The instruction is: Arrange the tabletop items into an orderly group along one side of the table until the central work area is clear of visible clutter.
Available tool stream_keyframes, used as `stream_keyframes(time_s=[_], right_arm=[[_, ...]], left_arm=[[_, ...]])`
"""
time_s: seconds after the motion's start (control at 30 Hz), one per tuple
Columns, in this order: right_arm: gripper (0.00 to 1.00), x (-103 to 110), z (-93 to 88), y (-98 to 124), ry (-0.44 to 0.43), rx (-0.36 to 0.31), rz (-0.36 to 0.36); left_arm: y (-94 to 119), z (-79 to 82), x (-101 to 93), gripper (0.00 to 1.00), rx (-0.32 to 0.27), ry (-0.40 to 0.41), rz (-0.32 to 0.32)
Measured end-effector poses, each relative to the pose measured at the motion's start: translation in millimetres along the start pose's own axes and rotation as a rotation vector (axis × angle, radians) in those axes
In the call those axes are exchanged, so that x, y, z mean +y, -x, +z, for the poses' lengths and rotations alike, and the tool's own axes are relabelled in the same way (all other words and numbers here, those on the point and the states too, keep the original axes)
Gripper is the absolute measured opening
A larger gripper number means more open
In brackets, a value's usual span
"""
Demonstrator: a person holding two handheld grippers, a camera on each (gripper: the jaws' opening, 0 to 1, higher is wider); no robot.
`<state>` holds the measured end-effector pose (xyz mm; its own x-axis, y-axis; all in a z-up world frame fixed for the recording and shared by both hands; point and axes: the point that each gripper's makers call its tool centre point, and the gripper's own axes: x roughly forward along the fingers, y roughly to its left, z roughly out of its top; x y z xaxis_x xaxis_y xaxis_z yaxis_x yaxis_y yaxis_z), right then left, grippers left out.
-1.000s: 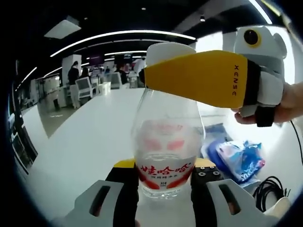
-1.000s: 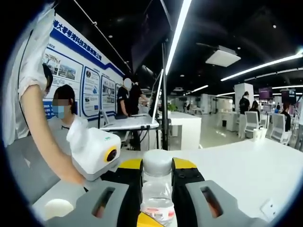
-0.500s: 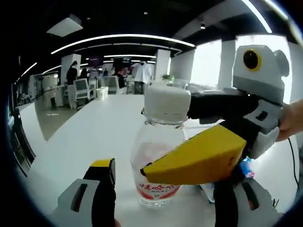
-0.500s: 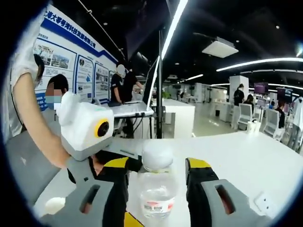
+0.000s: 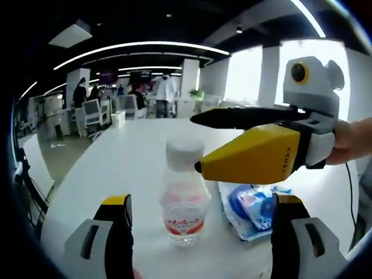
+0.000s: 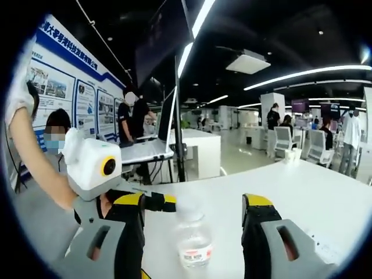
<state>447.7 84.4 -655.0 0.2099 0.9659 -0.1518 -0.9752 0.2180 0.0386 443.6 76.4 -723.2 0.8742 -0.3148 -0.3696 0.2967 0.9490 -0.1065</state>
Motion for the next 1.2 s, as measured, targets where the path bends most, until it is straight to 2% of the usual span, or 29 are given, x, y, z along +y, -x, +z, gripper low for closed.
stream_keyframes(time_s=[0.33,0.53,0.8,0.97,1.2], right_arm=[[0.64,16.2,5.4,29.4,0.006,0.029,-0.072],[0.64,20.5,4.1,56.9,-0.018,0.039,-0.157],[0.63,32.2,4.9,89.7,-0.026,0.049,-0.257],[0.63,38.7,-4.3,106.4,-0.021,0.083,-0.314],[0.63,44.9,-5.7,120.2,-0.047,0.070,-0.350]], left_arm=[[31.6,8.3,-5.7,0.95,0.011,-0.022,-0.037],[50.9,5.9,-12.9,0.94,0.019,-0.040,-0.067],[64.4,2.1,-19.4,0.92,0.030,-0.053,-0.105],[74.2,-2.9,-26.9,0.91,0.043,-0.061,-0.129],[80.1,-1.9,-30.3,0.90,0.051,-0.088,-0.148]])
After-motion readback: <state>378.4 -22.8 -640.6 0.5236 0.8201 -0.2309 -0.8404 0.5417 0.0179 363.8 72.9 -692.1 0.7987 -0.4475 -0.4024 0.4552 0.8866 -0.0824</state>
